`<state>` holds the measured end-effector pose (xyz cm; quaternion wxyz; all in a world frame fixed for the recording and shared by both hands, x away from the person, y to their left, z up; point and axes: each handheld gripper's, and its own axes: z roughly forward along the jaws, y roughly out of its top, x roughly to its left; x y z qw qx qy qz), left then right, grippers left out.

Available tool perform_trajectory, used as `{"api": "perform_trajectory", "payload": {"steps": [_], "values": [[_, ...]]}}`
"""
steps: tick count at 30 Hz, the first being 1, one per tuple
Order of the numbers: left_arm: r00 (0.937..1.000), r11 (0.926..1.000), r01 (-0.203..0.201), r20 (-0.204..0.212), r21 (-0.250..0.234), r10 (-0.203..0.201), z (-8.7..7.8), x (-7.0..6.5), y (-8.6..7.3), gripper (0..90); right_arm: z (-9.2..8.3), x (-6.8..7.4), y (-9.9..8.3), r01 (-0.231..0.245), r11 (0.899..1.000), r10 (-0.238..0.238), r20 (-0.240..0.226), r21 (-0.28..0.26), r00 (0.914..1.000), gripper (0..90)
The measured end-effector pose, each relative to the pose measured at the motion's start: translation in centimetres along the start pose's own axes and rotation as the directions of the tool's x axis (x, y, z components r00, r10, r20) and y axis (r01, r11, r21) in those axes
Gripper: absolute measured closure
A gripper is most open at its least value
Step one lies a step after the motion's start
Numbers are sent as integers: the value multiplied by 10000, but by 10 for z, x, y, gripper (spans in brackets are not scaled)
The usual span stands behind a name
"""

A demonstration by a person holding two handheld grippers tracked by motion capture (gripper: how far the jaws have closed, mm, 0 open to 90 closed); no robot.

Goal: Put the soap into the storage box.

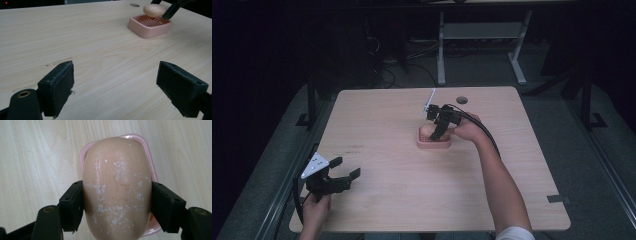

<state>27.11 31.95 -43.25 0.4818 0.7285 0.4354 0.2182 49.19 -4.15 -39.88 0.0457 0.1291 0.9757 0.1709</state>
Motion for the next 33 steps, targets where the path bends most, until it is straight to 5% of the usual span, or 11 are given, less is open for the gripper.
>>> {"api": "perform_trajectory", "payload": {"steps": [33], "values": [[10000,10000,-31,-37,-26,31,-1,1,1,143,16,-5,1,-62,9997,63,-39,219,10000,317]]}}
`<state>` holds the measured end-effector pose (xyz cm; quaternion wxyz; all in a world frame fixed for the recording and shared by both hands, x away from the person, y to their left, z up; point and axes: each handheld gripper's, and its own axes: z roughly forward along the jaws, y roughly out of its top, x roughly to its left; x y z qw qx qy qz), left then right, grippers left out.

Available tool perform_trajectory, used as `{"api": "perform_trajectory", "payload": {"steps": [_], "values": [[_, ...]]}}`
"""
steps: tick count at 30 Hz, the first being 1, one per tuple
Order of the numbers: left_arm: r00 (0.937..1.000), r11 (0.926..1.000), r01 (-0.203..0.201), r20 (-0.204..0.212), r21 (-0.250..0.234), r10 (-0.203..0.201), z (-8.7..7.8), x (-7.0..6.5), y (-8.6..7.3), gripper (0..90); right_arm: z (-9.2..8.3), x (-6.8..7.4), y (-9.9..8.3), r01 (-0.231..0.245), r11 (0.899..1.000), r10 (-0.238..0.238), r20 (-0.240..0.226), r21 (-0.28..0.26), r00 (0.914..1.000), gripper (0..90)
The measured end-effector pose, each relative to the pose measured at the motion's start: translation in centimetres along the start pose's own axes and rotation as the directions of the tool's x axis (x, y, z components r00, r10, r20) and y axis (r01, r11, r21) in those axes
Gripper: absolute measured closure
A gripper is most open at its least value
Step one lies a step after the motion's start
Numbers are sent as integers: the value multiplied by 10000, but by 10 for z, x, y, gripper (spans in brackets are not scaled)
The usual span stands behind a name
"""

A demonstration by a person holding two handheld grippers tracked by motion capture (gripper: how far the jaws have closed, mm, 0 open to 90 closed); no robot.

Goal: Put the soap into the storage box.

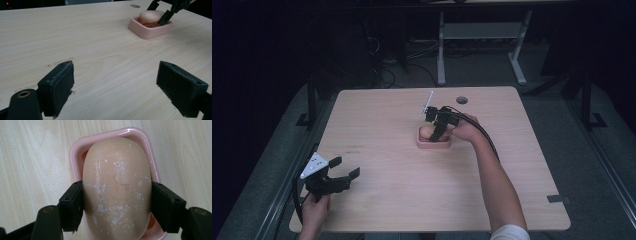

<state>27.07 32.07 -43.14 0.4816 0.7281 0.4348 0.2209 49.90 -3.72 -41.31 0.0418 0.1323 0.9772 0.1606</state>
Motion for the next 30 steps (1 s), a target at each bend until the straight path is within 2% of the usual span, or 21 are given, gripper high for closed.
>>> {"api": "perform_trajectory", "payload": {"steps": [30], "values": [[10000,10000,-15,-14,-1,15,0,0,0,143,2,1,-1,-68,10000,67,120,45,9999,315]]}}
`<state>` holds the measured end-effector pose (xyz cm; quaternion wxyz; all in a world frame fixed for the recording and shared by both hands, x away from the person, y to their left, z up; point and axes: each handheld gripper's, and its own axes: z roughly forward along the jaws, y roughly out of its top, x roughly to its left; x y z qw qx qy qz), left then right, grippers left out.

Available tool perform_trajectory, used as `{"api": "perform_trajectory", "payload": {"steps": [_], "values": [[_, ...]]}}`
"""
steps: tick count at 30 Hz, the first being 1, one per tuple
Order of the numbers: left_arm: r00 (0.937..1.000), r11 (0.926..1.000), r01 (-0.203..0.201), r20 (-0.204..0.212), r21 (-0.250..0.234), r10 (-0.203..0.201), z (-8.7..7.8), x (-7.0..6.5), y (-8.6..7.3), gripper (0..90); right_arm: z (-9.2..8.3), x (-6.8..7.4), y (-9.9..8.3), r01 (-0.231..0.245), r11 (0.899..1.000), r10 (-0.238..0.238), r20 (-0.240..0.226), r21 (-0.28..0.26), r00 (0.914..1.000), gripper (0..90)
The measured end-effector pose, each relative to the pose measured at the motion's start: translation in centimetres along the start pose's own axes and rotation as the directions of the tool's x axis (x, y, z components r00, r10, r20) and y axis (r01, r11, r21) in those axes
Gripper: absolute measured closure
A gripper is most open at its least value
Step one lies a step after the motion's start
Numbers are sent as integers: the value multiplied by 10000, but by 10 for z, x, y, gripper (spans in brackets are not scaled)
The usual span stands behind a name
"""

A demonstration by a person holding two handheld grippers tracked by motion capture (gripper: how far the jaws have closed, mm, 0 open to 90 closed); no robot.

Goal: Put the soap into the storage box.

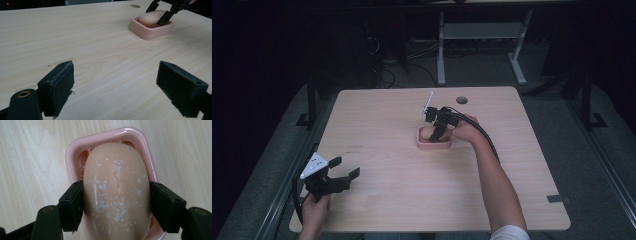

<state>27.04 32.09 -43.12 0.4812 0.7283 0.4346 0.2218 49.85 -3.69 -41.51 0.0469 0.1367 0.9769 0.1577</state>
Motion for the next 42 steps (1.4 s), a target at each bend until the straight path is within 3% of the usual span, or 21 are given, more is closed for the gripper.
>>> {"api": "perform_trajectory", "payload": {"steps": [13,16,42], "values": [[10000,10000,-11,12,-4,11,0,-1,0,143,-7,1,-4,-140,9990,139,-25,-418,9999,297],[10000,10000,-9,22,4,9,0,-1,0,143,-9,1,-8,-320,9980,308,-220,-545,9993,280],[10000,10000,-32,27,74,32,1,-2,0,143,-29,4,-42,-1132,9888,1107,-312,-968,9934,251]]}}
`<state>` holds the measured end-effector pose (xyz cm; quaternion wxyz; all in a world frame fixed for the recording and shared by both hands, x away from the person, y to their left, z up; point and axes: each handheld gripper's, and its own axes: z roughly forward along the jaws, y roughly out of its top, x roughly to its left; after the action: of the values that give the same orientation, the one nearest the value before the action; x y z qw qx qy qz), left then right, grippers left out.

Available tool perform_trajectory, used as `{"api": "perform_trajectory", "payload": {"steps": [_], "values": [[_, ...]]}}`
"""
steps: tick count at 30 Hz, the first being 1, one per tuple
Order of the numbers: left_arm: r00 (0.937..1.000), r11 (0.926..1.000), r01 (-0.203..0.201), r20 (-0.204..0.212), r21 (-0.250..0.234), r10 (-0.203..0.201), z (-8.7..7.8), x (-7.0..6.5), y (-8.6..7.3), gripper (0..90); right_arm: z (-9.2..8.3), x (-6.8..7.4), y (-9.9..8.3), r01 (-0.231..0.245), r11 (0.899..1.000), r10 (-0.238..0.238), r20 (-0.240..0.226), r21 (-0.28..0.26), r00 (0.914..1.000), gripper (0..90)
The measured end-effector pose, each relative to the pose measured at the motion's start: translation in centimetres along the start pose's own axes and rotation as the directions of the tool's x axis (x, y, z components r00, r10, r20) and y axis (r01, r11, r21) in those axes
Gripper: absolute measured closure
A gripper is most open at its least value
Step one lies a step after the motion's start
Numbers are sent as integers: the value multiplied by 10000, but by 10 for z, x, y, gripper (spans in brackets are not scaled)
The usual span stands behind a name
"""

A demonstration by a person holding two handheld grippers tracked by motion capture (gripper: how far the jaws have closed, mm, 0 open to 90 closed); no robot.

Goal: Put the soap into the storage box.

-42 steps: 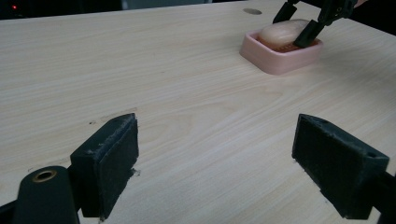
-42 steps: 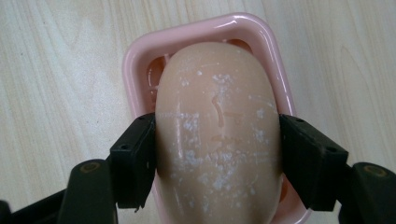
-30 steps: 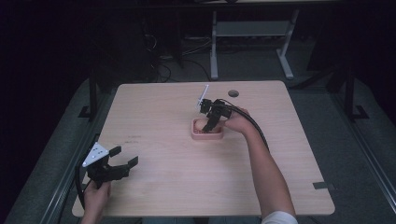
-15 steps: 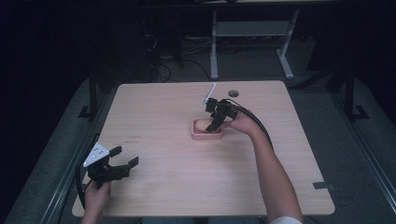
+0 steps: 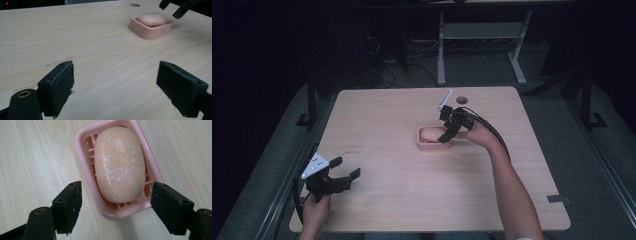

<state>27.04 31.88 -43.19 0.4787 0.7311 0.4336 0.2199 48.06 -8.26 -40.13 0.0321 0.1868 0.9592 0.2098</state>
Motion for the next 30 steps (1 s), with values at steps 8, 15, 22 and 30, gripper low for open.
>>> {"api": "perform_trajectory", "payload": {"steps": [8,15,22,30], "values": [[10000,10000,-18,0,-45,18,0,0,0,143,-7,3,-7,-78,9999,80,153,-147,9999,251],[10000,10000,-20,-16,-7,20,0,0,0,143,-11,3,-13,-92,9999,94,161,-108,9998,249],[10000,10000,-47,-19,-12,47,0,0,0,143,-16,5,-17,-149,9997,153,203,-195,9997,240],[10000,10000,-71,1,-42,71,1,-1,1,143,-17,7,-26,-268,9990,276,225,-345,9994,241]]}}
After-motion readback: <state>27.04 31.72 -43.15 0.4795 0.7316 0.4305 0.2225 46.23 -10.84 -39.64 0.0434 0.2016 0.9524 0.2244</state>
